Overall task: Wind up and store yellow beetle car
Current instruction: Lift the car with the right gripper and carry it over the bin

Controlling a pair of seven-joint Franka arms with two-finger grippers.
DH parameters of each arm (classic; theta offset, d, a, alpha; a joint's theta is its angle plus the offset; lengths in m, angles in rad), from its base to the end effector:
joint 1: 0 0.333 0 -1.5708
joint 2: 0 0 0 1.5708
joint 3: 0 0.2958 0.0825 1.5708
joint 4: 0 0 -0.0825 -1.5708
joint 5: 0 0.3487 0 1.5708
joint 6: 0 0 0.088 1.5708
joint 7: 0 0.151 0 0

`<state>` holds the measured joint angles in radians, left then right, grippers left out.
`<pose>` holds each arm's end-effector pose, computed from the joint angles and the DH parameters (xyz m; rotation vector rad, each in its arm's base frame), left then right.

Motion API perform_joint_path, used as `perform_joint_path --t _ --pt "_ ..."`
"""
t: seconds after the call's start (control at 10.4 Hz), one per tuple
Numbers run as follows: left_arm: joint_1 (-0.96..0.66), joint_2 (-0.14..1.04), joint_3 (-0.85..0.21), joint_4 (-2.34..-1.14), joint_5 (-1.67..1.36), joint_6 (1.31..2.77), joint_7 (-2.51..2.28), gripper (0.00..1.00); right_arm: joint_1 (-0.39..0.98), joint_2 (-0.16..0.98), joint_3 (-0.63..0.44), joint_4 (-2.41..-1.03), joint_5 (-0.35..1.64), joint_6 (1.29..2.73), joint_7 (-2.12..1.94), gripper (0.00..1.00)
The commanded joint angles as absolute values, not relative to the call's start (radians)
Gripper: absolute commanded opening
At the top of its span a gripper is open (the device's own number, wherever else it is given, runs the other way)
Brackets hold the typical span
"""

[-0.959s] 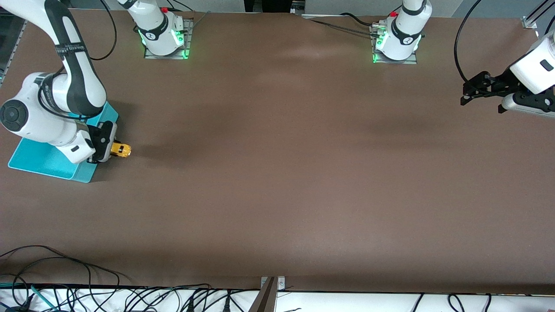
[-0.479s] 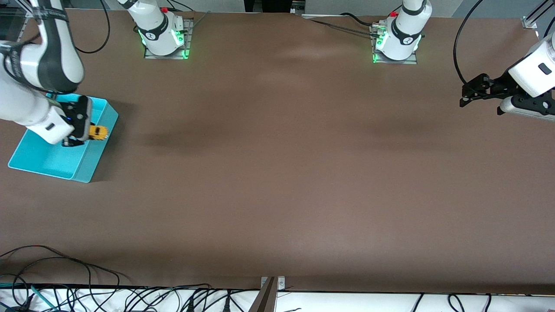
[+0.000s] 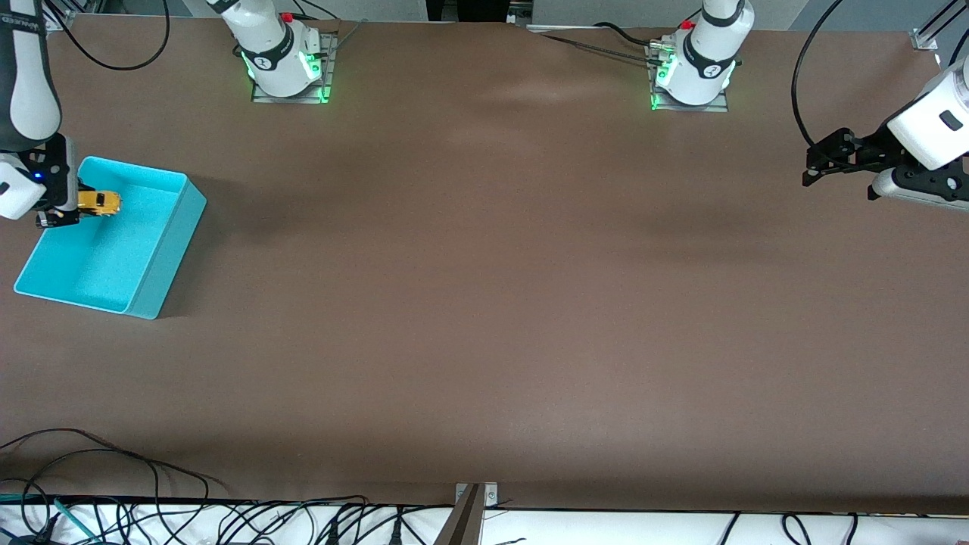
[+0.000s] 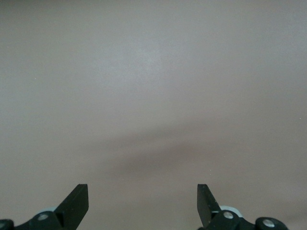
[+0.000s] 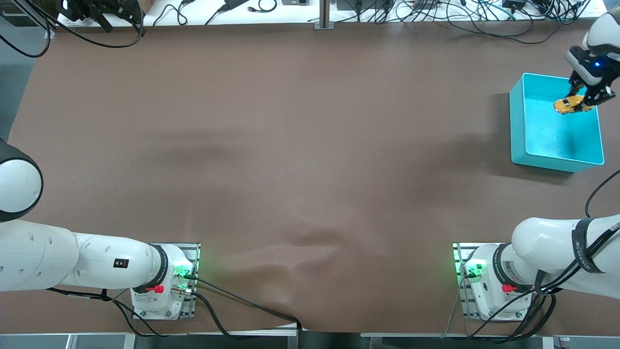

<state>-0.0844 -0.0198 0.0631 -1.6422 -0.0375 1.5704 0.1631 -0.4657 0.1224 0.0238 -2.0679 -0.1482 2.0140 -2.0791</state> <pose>0.5089 -0.0163 0.5395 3.0853 -0.2838 -0.0762 0.4553 -0.2316 0.3180 -1.9664 -2.2674 0.2602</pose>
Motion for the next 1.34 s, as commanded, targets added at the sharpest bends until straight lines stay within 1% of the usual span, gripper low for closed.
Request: perform_joint_path --t 0.0,0.19,0.48,0.77,0.96,1.25 --pt "-0.092 -0.005 0.064 -1.606 -0.012 1.545 0.15 1.0 -0.549 0.196 0.035 -2.094 -0.163 2.081 -2.158 0.0" --pt "-0.092 -0.005 0.064 -1.606 -0.012 1.545 0.15 1.0 -0.601 0.224 0.035 -2.152 -0.163 2.181 -2.209 0.0" --pt "-0.092 -0.005 0.064 -1.606 -0.012 1.543 0.15 1.0 -0.632 0.235 0.035 -2.216 -0.163 2.255 -2.235 0.0" --pt "-0.084 -0.003 0.064 -1.606 -0.015 1.542 0.149 1.0 -0.676 0.282 0.035 -2.264 -0.163 2.374 -2.282 0.0" --pt "-0.074 0.008 0.071 -1.611 -0.014 1.542 0.146 1.0 -0.681 0.308 0.035 -2.258 -0.16 2.402 -2.292 0.0" --pt "-0.002 0.025 0.071 -1.615 -0.023 1.542 0.147 1.0 -0.69 0.34 0.028 -2.241 -0.153 2.419 -2.296 0.0"
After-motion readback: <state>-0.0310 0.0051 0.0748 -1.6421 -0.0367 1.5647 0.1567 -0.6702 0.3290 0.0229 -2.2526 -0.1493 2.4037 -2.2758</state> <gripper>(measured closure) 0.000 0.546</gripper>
